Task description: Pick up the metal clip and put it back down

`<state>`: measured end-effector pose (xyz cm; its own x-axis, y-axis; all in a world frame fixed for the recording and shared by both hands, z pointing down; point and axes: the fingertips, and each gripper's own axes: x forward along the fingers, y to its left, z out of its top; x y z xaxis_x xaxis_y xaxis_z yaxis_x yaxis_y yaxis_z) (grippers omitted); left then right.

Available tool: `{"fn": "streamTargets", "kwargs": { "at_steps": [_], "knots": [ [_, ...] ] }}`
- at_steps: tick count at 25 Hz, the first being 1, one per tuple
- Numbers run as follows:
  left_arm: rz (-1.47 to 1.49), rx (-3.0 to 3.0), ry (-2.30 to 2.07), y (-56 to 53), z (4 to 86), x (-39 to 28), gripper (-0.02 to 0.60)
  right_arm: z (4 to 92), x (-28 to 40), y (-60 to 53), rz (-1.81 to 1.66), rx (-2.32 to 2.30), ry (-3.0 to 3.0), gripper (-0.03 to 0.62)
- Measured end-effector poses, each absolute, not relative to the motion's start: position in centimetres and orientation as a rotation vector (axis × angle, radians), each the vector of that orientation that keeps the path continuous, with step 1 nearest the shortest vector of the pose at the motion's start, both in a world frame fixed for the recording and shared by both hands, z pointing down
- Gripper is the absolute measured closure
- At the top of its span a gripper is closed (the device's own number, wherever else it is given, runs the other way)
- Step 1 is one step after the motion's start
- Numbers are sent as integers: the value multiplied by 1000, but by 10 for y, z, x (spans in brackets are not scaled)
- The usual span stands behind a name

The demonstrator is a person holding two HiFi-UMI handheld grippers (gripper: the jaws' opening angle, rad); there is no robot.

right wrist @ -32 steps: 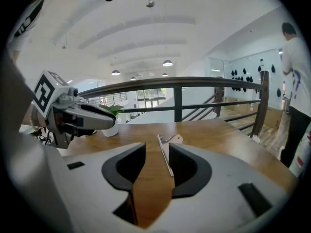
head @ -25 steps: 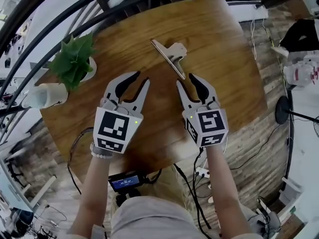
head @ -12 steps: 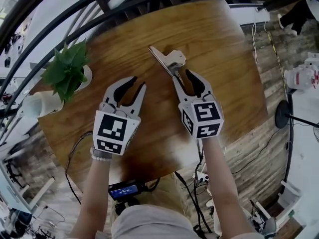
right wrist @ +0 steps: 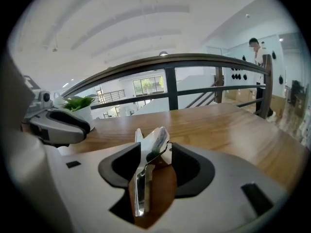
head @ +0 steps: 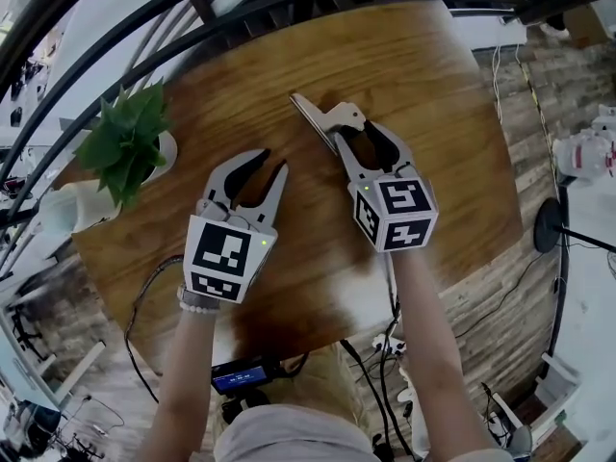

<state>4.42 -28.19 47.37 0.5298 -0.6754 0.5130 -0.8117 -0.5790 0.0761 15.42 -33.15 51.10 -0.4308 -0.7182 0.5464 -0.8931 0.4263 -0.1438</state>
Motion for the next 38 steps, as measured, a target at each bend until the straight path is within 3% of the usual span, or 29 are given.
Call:
{"fn": "streamTargets", "kwargs": {
  "at_steps": [6, 19, 38],
  "knots": [
    [629, 2459, -1238, -284, 480, 44, 486, 514, 149, -335, 582, 1348, -2281, 385],
    [603, 2434, -1259, -286, 482, 48, 486, 508, 149, -333, 607, 1314, -2327, 483],
    [503, 2335, -1224, -292, 490, 45, 486, 496, 139, -327, 687, 1352, -2398, 534]
  ]
}}
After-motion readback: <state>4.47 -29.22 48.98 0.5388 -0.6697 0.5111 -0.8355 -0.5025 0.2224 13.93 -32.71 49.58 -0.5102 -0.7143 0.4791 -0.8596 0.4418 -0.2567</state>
